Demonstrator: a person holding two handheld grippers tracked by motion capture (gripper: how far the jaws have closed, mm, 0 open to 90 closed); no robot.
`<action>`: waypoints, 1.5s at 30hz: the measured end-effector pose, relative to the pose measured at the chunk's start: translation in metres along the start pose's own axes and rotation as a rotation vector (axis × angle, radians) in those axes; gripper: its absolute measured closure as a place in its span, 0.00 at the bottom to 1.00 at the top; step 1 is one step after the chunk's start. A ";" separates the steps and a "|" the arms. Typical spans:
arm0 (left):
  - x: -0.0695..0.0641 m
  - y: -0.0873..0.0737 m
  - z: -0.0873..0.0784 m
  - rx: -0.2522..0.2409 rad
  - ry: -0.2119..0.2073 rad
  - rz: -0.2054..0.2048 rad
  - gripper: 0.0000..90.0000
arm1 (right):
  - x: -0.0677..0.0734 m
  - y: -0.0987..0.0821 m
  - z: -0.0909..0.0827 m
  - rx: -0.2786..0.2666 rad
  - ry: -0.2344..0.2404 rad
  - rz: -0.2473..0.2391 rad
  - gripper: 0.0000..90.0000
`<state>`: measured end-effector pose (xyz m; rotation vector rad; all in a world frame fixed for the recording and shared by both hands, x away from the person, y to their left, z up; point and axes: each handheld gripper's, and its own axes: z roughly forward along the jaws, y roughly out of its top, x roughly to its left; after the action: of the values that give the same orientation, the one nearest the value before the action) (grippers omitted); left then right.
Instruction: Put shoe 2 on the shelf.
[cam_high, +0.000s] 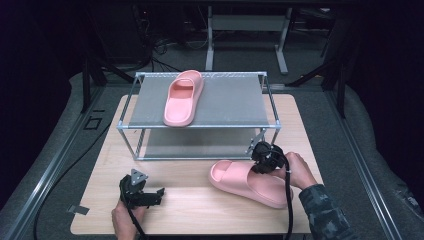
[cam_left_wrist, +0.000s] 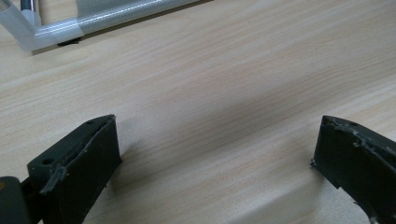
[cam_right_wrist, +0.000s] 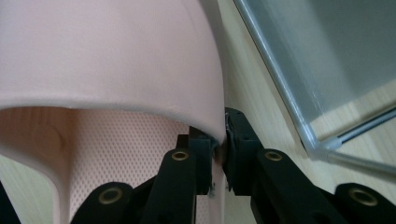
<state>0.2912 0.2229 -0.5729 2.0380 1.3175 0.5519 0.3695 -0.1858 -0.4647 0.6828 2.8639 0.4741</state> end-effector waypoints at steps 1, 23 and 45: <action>0.001 0.000 0.000 0.002 -0.003 0.001 0.00 | -0.001 0.003 0.000 -0.002 0.018 -0.016 0.92; 0.000 0.000 0.000 0.000 -0.003 -0.001 0.00 | -0.007 0.047 -0.030 -0.036 0.026 -0.092 0.92; 0.000 0.000 0.000 0.000 -0.002 0.000 0.00 | -0.003 0.077 -0.088 -0.083 -0.013 -0.141 0.92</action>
<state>0.2915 0.2230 -0.5730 2.0379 1.3166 0.5489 0.3840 -0.1455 -0.3561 0.4650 2.8372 0.5611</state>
